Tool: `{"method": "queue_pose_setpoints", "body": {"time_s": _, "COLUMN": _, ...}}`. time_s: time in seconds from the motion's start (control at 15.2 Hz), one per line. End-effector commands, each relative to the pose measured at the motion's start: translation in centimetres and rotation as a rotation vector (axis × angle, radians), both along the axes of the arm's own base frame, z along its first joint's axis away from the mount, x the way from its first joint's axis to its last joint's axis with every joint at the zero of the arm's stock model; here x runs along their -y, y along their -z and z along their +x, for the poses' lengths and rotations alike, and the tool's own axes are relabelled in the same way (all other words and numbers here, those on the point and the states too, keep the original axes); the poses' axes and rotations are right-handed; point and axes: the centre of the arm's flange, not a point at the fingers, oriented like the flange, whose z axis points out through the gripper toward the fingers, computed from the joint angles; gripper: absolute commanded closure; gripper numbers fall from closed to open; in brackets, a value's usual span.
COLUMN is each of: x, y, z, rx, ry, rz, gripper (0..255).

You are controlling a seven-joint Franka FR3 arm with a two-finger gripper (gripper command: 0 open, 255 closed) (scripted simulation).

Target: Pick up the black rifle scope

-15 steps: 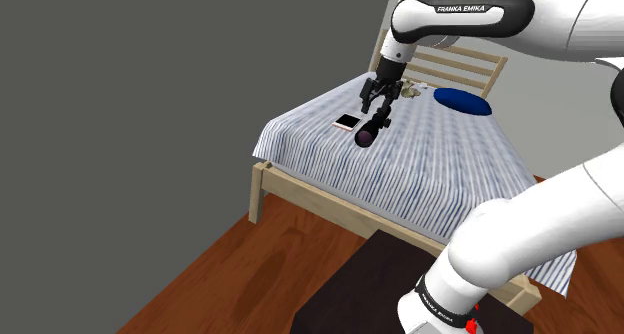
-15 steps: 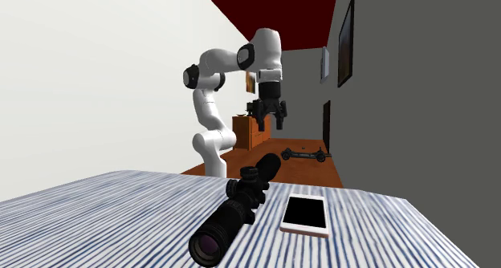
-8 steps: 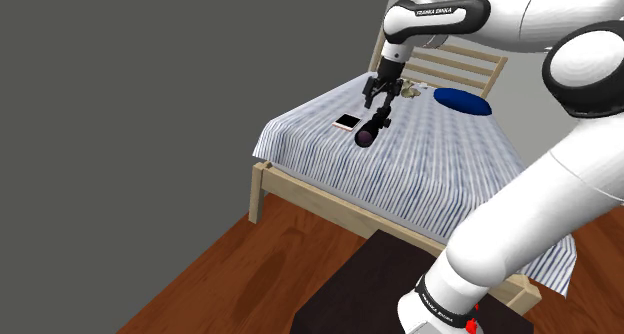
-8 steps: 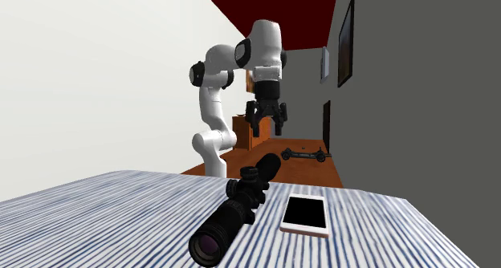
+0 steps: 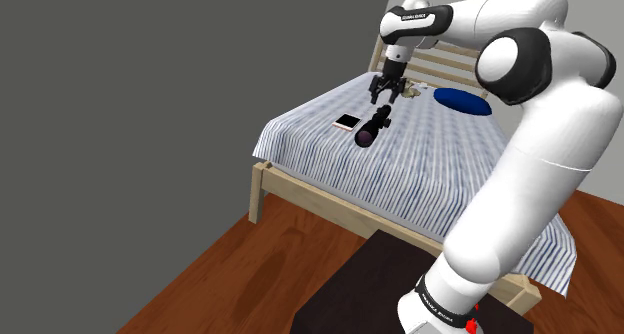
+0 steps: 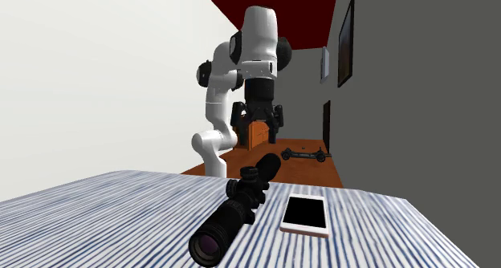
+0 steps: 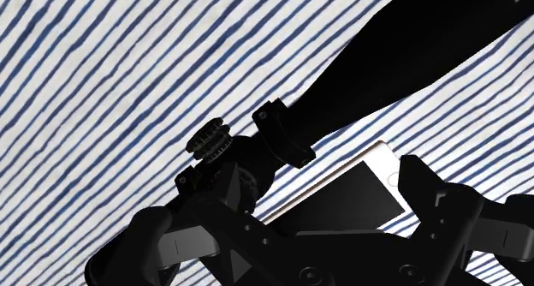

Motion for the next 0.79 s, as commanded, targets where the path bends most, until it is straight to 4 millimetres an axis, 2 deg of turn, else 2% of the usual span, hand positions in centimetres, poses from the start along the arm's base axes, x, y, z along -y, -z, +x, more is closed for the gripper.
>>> {"method": "queue_pose_setpoints", "body": {"time_s": 0.0, "x": 2.5, "y": 0.4, "z": 0.5, "rx": -0.005, "ry": 0.017, "rz": -0.005, "gripper": 0}}
{"method": "queue_pose_setpoints", "body": {"time_s": 0.26, "x": 7.2, "y": 0.8, "z": 1.6, "rx": -0.014, "ry": 0.048, "rz": -0.013, "gripper": 0}}
{"method": "queue_pose_setpoints", "body": {"time_s": 0.73, "x": 7.2, "y": 4.5, "z": 1.6, "rx": -0.014, "ry": 0.048, "rz": -0.013, "gripper": 0}}
